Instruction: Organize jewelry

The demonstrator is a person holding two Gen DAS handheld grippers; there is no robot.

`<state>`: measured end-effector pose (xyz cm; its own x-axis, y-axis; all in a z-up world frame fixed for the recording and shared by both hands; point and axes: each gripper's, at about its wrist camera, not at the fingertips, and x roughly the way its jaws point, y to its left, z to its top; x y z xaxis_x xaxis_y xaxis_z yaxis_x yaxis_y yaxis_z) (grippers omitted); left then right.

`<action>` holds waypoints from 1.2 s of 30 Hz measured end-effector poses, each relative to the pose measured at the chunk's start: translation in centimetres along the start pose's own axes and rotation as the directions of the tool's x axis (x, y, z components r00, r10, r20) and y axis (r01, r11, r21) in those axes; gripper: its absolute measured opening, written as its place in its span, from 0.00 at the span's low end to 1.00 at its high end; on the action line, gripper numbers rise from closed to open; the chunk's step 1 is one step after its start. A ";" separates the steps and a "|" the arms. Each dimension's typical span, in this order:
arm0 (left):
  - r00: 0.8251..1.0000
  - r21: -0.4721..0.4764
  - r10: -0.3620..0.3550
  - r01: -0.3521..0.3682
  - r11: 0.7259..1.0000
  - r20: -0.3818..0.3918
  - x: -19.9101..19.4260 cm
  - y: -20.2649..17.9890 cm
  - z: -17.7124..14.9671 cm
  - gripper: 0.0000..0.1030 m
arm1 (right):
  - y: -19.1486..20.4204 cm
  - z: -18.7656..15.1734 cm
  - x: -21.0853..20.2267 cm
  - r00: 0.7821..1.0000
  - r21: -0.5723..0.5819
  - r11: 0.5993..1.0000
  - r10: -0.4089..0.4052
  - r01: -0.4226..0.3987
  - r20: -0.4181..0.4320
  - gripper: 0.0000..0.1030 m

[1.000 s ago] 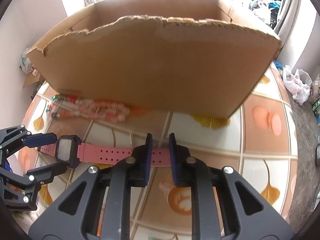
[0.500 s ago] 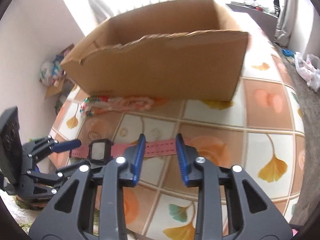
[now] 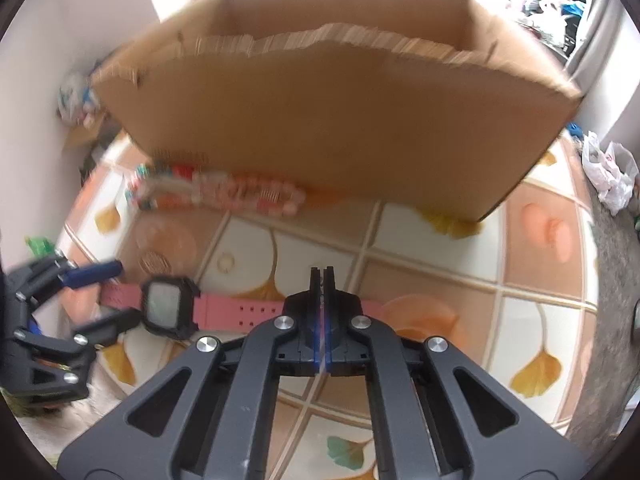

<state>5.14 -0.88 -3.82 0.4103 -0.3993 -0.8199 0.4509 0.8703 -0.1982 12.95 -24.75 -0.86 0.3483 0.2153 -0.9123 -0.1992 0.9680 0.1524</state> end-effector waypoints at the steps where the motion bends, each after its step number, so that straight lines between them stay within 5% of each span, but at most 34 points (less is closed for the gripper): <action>1: 1.000 0.000 -0.002 0.002 1.000 0.000 0.0 0.0 0.0 0.52 | -0.3 0.4 -0.8 1.000 0.010 1.000 0.001 -0.001 0.020 0.01; 9: 1.000 0.010 -0.006 0.006 1.000 0.000 0.0 0.1 0.1 0.52 | -0.7 2.9 -1.0 0.997 -0.024 0.999 -0.021 0.023 0.072 0.03; 12: 1.000 0.011 0.000 0.000 1.000 0.002 -0.2 0.0 0.1 0.52 | -0.6 2.9 -0.5 0.996 -0.043 0.999 -0.027 0.031 0.080 0.39; 17: 0.999 0.003 0.020 -0.021 1.000 0.025 -1.1 0.2 0.0 0.52 | 2.5 1.2 -1.3 0.992 -0.219 0.974 0.086 -0.065 0.088 0.61; 20: 0.998 -0.024 0.046 -0.045 0.999 0.031 -1.5 1.0 -0.1 0.52 | 5.8 -0.6 -1.3 0.983 -0.392 0.907 0.180 -0.156 0.024 0.62; 24: 0.997 -0.063 0.071 -0.068 0.996 0.040 -1.9 2.1 -0.3 0.52 | 9.0 -2.0 0.0 0.980 -0.563 0.807 0.196 -0.177 -0.027 0.62; 36: 0.991 -0.034 0.103 -0.101 0.994 0.081 -4.9 1.9 -1.7 0.52 | 9.9 -1.2 3.7 0.954 -0.683 0.667 0.172 -0.297 -0.247 0.50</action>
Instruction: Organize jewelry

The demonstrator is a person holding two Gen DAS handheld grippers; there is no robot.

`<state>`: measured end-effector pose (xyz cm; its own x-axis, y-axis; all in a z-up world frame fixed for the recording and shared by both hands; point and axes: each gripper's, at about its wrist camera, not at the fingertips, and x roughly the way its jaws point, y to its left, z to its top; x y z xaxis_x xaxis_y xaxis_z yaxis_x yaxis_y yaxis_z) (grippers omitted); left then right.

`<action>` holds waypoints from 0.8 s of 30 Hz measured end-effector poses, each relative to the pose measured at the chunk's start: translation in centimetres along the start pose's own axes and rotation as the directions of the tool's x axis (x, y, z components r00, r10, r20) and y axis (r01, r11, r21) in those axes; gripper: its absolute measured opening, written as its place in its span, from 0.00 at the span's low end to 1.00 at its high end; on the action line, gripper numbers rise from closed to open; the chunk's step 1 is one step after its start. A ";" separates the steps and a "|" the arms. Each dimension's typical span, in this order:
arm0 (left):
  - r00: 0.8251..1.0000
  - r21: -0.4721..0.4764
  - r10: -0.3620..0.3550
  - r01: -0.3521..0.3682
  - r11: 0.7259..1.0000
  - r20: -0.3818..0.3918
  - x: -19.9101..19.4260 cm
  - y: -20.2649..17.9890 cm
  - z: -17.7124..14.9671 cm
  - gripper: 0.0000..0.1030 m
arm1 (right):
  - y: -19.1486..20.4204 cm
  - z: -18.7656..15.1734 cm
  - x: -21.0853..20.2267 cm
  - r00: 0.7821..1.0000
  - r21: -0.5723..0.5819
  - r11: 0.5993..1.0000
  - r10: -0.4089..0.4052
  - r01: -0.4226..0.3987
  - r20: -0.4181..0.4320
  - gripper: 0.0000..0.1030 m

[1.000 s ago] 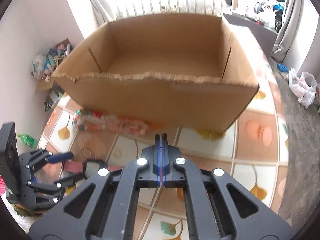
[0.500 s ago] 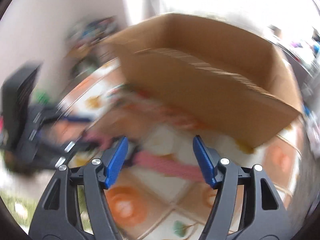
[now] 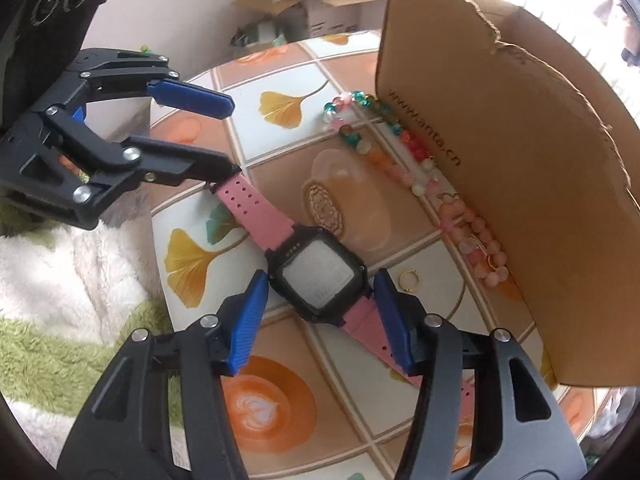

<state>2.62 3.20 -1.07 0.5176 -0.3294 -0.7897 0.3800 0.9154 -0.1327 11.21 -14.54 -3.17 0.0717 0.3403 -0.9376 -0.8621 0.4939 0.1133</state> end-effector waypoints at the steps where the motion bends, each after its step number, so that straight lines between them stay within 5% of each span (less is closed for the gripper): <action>1: 1.000 0.022 0.002 -0.002 1.000 -0.003 -0.1 -0.3 -0.2 0.52 | -0.1 0.2 0.1 1.000 -0.001 1.000 0.012 -0.012 -0.012 0.50; 12: 0.994 0.278 0.105 -0.103 0.955 0.008 1.4 -4.8 -1.1 0.58 | -4.9 2.5 1.5 0.955 0.203 0.943 0.285 -0.264 -0.082 0.49; 18: 0.978 0.393 0.204 -0.208 0.896 0.052 2.6 -6.4 -1.2 0.58 | -5.4 3.0 1.8 0.933 0.231 0.919 0.348 -0.319 -0.095 0.49; 24: 0.973 0.402 0.220 -0.228 0.887 0.065 3.2 -7.0 -1.0 0.55 | -6.6 2.0 1.3 0.919 0.270 0.895 0.386 -0.354 -0.075 0.49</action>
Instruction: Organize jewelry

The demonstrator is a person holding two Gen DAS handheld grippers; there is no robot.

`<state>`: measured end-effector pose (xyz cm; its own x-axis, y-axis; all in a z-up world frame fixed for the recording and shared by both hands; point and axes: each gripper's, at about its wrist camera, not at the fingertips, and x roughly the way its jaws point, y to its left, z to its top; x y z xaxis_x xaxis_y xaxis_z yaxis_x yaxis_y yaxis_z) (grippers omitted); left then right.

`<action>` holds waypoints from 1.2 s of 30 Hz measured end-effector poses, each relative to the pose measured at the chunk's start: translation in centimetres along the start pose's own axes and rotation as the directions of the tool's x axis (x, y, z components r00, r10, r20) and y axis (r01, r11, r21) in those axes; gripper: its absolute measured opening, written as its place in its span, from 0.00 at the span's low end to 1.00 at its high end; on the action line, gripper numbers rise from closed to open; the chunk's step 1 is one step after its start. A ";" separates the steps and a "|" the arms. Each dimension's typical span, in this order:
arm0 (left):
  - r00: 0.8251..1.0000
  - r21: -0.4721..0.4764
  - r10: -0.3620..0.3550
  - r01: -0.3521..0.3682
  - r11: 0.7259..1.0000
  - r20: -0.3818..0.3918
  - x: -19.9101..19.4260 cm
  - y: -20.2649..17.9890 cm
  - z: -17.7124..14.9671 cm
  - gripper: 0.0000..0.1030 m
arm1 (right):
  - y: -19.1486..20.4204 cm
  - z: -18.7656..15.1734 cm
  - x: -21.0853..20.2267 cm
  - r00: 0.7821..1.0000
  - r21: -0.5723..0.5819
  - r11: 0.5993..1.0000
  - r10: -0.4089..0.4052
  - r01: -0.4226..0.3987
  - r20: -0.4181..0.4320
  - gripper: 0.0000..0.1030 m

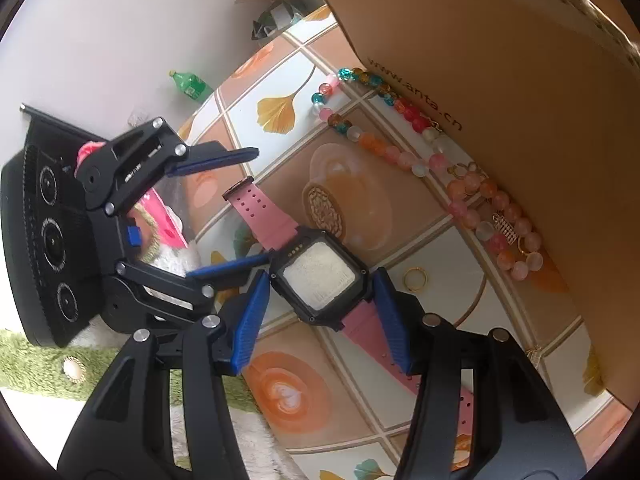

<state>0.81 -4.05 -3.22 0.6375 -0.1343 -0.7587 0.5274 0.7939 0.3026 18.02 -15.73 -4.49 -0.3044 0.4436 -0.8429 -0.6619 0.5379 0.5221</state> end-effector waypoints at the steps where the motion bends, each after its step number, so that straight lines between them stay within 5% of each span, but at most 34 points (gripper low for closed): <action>1: 1.000 -0.002 -0.004 0.004 1.000 0.004 -0.1 0.0 0.1 0.51 | -0.2 -0.1 -0.1 1.000 0.014 1.000 0.008 -0.008 0.009 0.49; 8: 0.997 -0.044 -0.075 0.075 0.996 -0.002 -0.3 0.2 -0.1 0.06 | -1.2 -2.1 -0.4 0.996 0.097 0.994 0.047 -0.054 0.069 0.35; 11: 0.993 -0.083 -0.119 0.120 0.989 0.013 -0.7 0.5 0.0 0.06 | -1.0 -3.1 -0.6 0.994 0.105 0.993 0.035 -0.046 0.100 0.35; 17: 0.992 -0.118 -0.126 0.126 0.985 0.007 -0.7 0.9 0.1 0.06 | 0.9 -4.2 -0.9 0.983 0.075 0.992 -0.111 0.101 0.143 0.38; 21: 0.992 -0.166 -0.126 0.125 0.978 0.003 -0.8 2.2 -0.2 0.06 | 3.1 -4.2 -0.7 0.950 0.010 0.969 -0.246 0.249 0.192 0.55; 27: 0.992 -0.266 -0.123 0.121 0.956 0.009 -1.4 4.7 -1.1 0.07 | 5.6 -3.2 2.1 0.889 -0.119 0.889 -0.418 0.443 0.185 0.56; 31: 0.992 -0.271 -0.122 0.123 0.955 0.020 -2.2 5.2 -1.6 0.15 | 5.0 -2.6 1.7 0.911 -0.090 0.913 -0.382 0.398 0.157 0.43; 33: 0.991 -0.249 -0.130 0.132 0.960 0.028 -2.2 5.0 -1.5 0.35 | 4.1 -2.5 1.3 0.933 -0.066 0.938 -0.328 0.340 0.146 0.43; 36: 0.991 -0.194 -0.131 0.136 0.972 0.040 -2.5 4.1 -1.4 0.50 | 2.5 -2.7 0.4 0.973 -0.011 0.980 -0.197 0.200 0.123 0.43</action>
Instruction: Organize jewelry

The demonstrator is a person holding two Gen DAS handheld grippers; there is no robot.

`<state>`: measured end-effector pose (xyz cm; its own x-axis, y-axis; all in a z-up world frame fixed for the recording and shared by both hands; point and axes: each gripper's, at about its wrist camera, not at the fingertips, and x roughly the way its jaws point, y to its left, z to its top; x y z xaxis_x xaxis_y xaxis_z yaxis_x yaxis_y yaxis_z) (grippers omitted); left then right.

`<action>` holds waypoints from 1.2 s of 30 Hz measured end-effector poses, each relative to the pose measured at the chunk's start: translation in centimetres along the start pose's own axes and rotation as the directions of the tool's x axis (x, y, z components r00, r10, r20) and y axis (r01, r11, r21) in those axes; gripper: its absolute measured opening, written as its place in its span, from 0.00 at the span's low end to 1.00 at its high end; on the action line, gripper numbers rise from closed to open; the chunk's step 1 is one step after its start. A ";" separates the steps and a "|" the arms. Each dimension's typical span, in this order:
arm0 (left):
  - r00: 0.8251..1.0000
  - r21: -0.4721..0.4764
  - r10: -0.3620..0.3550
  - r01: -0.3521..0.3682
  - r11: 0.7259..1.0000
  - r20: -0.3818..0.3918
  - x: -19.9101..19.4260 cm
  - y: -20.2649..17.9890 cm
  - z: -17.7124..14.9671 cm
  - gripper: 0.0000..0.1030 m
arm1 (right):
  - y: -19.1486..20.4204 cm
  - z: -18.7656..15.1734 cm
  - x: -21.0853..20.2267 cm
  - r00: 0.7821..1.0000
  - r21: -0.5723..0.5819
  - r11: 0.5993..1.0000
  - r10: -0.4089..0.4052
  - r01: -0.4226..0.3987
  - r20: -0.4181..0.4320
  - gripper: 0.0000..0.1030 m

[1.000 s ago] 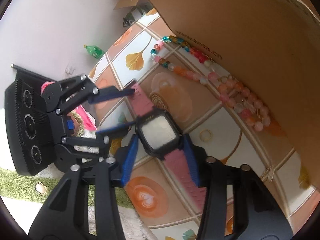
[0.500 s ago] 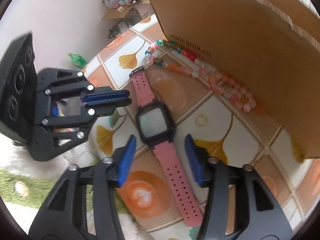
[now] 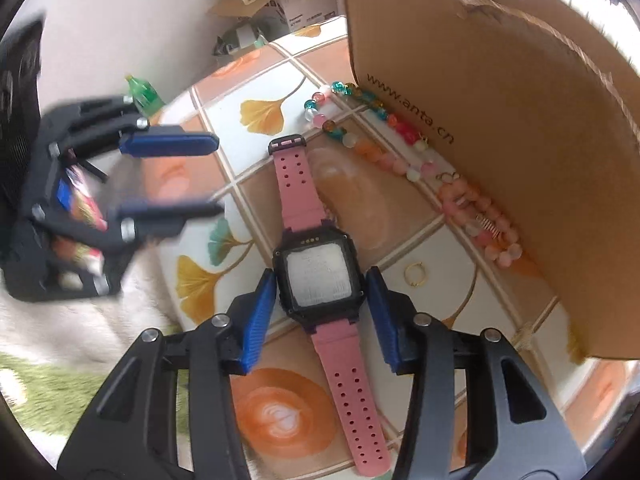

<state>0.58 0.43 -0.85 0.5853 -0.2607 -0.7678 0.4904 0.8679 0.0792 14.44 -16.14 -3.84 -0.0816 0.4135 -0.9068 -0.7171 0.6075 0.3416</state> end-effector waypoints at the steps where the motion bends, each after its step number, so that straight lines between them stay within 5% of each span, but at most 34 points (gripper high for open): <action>1: 1.000 0.027 0.004 -0.004 1.000 -0.001 0.1 -0.5 0.0 0.51 | -0.4 -0.1 -0.1 0.999 0.015 0.999 0.040 -0.040 -0.007 0.43; 9: 0.999 0.211 0.033 -0.030 0.977 -0.010 1.0 -4.1 -0.3 0.52 | -1.9 -1.1 -0.3 0.960 0.037 0.961 0.275 -0.273 -0.061 0.43; 22: 0.998 0.318 0.037 -0.018 0.948 -0.055 2.0 -6.4 -0.3 0.50 | -2.5 -0.9 0.1 0.900 -0.043 0.906 0.413 -0.422 -0.135 0.41; 27: 0.995 0.301 0.053 -0.025 0.953 -0.086 2.7 -6.2 0.4 0.15 | -2.8 -1.5 -0.2 0.905 -0.051 0.907 0.411 -0.418 -0.109 0.41; 36: 0.988 0.153 -0.041 0.064 0.986 -0.151 2.9 -4.4 1.6 0.10 | -1.8 -4.2 -2.5 0.977 -0.057 0.975 0.215 -0.215 -0.001 0.44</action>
<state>1.20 -4.83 -2.41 0.4603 -0.2293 -0.8577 0.6198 0.7746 0.1256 12.98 -21.11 -3.22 -0.2345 0.5343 -0.8121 -0.7212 0.4645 0.5138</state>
